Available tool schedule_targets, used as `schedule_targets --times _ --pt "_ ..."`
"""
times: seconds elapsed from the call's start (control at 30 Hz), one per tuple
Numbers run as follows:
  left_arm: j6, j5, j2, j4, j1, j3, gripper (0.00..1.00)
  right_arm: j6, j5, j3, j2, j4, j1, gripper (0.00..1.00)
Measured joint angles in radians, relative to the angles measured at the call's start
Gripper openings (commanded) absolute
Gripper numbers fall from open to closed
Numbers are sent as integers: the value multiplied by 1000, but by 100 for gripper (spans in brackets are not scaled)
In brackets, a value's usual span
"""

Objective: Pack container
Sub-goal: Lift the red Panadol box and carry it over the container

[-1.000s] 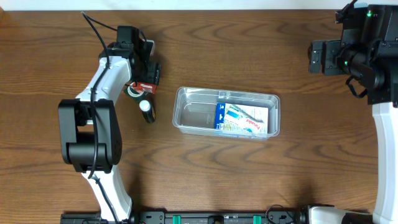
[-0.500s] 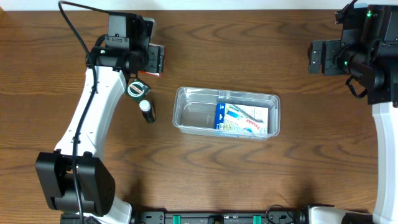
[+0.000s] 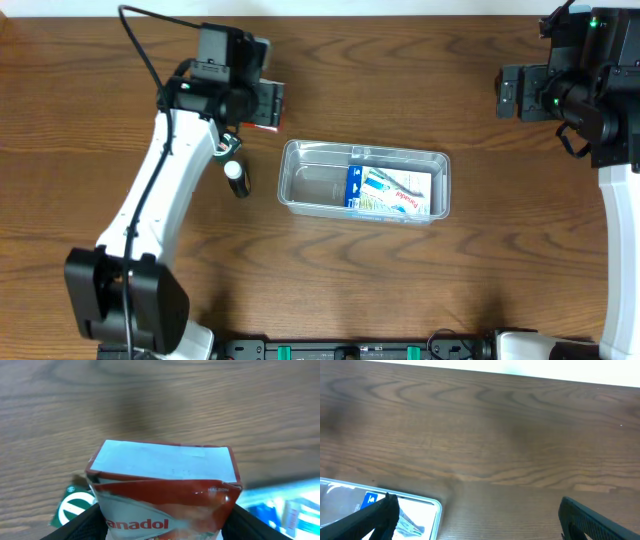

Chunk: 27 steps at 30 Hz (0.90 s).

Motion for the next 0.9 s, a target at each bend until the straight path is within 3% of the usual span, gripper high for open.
schedule_targets --times 0.33,0.63,0.9 --pt "-55 0 -150 -138 -144 0 66 0 0 0 0 -1 0 99" --pt "-138 -8 -151 -187 -321 0 66 0 0 0 0 -2 0 99" --pt "-217 -50 -125 -219 -376 0 66 0 0 0 0 -2 0 99"
